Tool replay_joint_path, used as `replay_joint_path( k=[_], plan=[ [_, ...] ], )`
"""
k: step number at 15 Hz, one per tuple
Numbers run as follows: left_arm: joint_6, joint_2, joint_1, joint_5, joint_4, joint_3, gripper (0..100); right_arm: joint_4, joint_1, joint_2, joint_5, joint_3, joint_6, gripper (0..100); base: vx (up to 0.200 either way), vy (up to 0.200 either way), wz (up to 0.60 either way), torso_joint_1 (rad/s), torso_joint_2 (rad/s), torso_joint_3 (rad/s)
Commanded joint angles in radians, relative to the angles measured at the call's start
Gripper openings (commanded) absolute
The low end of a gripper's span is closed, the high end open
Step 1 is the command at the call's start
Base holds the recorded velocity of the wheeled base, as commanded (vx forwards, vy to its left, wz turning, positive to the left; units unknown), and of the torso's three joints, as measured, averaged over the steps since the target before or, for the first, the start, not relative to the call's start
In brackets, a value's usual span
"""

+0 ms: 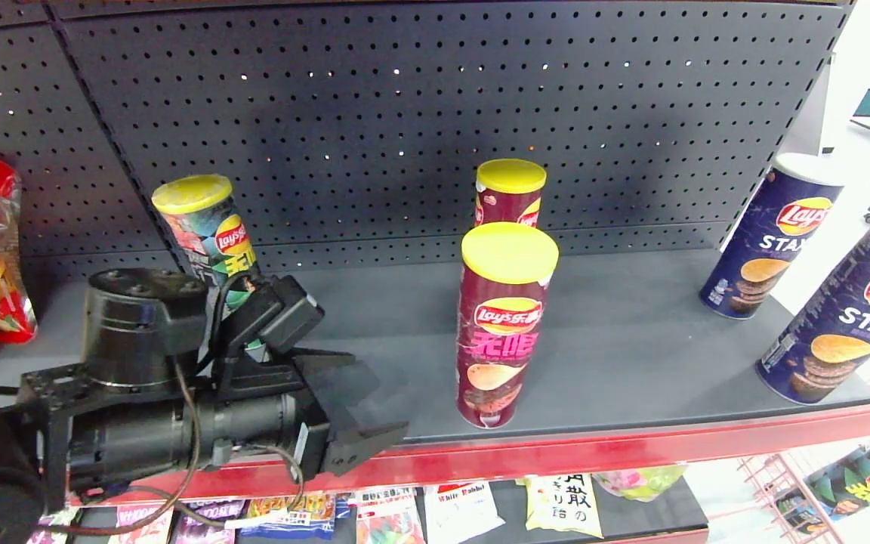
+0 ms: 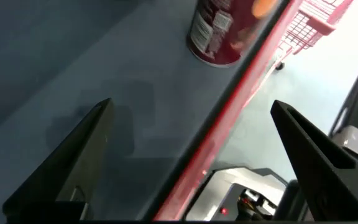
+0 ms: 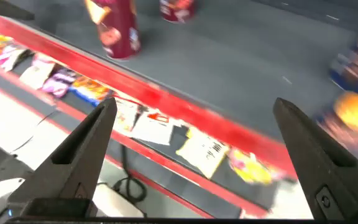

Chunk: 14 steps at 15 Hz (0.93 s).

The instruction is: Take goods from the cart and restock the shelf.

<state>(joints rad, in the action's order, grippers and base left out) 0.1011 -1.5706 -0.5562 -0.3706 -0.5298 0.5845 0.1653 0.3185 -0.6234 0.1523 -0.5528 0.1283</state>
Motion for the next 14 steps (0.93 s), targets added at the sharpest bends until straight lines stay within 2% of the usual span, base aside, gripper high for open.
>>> replay_joint_path(
  k=[1,3,5,10,14],
  plan=[
    [0.0,-0.124,-0.011,0.016,-0.006,0.083,100,0.019,-0.064,0.113,-0.007,-0.019,-0.001,100,0.0,0.0,0.0,0.0,0.0,0.0],
    [0.0,-0.164,-0.016,0.025,-0.006,0.127,100,0.019,-0.093,0.113,-0.005,-0.029,-0.012,100,0.0,0.0,0.0,0.0,0.0,0.0],
    [0.02,-0.193,-0.014,0.045,-0.004,0.152,100,0.019,-0.093,0.106,-0.005,-0.039,-0.015,100,0.0,0.0,0.0,0.0,0.0,0.0],
    [0.022,-0.241,-0.014,0.053,-0.004,0.224,100,0.019,-0.093,0.106,-0.005,-0.038,-0.024,100,0.0,0.0,0.0,0.0,0.0,0.0],
    [0.02,-0.25,-0.021,0.052,-0.006,0.233,100,0.019,-0.093,0.105,-0.005,-0.038,-0.026,100,0.0,0.0,0.0,0.0,0.0,0.0]
  ],
)
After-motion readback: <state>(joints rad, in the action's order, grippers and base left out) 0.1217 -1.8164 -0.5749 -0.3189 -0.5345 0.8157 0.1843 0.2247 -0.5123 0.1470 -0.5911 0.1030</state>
